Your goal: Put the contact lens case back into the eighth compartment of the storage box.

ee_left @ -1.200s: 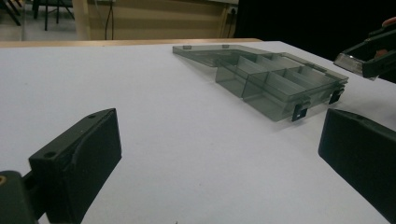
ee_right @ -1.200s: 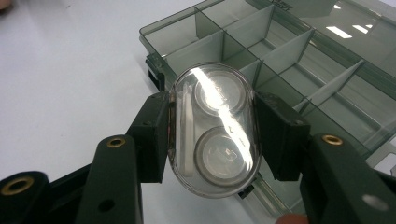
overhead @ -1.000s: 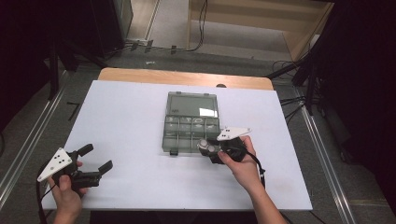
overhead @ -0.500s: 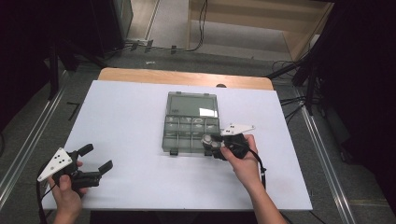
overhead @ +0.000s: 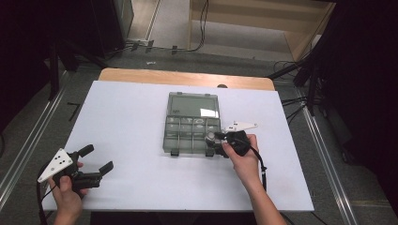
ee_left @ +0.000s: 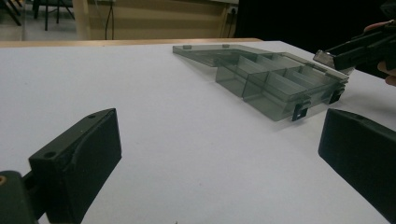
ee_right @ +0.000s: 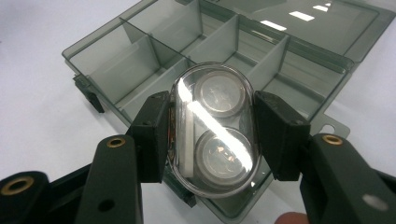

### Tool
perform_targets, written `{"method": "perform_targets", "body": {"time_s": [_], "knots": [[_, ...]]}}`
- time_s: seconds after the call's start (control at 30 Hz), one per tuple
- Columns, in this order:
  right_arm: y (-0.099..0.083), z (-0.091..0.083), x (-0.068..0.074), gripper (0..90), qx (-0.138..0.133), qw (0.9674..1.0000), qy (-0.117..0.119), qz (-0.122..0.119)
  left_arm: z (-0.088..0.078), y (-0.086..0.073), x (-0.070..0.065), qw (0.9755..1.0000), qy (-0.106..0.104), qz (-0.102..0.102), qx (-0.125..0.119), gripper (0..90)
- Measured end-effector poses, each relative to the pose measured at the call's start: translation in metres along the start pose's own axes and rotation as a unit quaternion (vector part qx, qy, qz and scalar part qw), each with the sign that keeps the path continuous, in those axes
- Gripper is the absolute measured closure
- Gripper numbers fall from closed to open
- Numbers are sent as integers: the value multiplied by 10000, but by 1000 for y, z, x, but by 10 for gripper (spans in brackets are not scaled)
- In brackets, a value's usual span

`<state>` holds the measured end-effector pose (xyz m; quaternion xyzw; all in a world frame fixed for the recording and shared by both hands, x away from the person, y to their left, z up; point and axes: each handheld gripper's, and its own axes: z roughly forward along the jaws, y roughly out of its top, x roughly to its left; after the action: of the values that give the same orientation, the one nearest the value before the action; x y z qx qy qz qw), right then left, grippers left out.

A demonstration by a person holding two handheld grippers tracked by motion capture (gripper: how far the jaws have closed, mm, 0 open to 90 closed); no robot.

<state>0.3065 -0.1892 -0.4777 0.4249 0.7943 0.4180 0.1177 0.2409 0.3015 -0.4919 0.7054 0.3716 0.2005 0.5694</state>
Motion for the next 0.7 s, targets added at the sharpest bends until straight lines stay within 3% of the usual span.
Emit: {"method": "perform_targets", "body": {"time_s": [0.23, 0.37, 0.5, 0.6, 0.7], "knots": [[-2, 1, -3, 425, -9, 9998, -27, 209, 0, 0, 0, 10000, -2, 4, 3, 0], [-2, -2, -4, 411, -108, 9997, -125, 179, 0, 0, 0, 10000, -2, 5, 3, 0], [0, -8, -2, 484, -374, 9990, -175, 141, 0, 0, 0, 10000, -3, 12, 9, 0], [1, -9, 2, 542, -398, 9991, -124, 82, 0, 0, 0, 10000, -2, 7, 9, 0], [1, -4, 5, 592, -374, 9988, -301, 7, 0, 0, 0, 10000, -2, 10, 11, 0]]}}
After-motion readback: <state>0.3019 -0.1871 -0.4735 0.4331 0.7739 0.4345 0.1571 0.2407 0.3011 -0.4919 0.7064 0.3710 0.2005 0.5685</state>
